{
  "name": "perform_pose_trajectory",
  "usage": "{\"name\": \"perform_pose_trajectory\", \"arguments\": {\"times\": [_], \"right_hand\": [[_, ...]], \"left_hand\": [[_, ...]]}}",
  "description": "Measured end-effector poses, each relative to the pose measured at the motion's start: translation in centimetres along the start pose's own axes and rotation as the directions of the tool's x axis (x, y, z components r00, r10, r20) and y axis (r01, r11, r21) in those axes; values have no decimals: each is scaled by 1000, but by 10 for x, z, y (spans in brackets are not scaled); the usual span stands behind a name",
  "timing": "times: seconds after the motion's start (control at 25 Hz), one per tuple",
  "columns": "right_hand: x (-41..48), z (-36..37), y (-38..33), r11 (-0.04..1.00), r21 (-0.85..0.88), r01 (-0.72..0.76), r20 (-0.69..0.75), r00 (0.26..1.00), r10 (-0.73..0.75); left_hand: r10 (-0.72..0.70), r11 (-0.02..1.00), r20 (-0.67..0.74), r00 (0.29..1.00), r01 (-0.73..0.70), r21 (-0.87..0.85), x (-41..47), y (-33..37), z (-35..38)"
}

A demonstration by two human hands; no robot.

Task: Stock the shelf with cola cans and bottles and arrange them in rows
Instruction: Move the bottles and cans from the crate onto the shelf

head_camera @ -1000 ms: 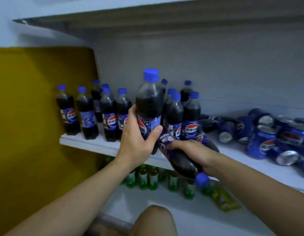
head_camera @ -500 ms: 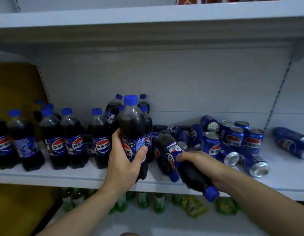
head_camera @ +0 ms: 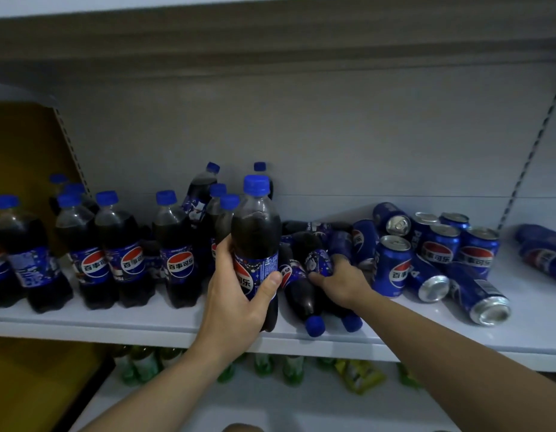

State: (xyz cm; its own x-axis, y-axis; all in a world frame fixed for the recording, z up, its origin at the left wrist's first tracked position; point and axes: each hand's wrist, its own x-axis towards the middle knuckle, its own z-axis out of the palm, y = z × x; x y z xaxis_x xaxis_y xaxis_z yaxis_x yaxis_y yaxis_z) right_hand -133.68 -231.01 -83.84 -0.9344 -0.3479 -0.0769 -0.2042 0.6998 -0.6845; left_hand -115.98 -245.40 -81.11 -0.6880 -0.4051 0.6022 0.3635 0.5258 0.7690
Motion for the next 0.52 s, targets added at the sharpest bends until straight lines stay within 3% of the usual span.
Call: {"name": "perform_pose_trajectory", "arguments": {"times": [0.16, 0.28, 0.36, 0.44, 0.52], "right_hand": [[-14, -16, 5, 984, -73, 160, -70, 984, -166], [-47, -51, 11, 899, 139, 415, -119, 908, -401], [-72, -70, 16, 820, 292, 493, -17, 859, -511], [-85, -82, 32, 790, 357, 498, -41, 854, -519], [-90, -98, 54, 786, 386, 483, -190, 875, -445]], "left_hand": [[-7, 999, 38, 999, 9, -36, 6, 10, 31], [0, 993, 52, 999, 6, -122, 16, 24, 64], [-9, 980, 100, 995, 29, -199, 23, 37, 89], [-5, 967, 174, 985, 50, -251, 24, 54, 125], [15, 960, 260, 966, 59, -275, 21, 71, 161]]}}
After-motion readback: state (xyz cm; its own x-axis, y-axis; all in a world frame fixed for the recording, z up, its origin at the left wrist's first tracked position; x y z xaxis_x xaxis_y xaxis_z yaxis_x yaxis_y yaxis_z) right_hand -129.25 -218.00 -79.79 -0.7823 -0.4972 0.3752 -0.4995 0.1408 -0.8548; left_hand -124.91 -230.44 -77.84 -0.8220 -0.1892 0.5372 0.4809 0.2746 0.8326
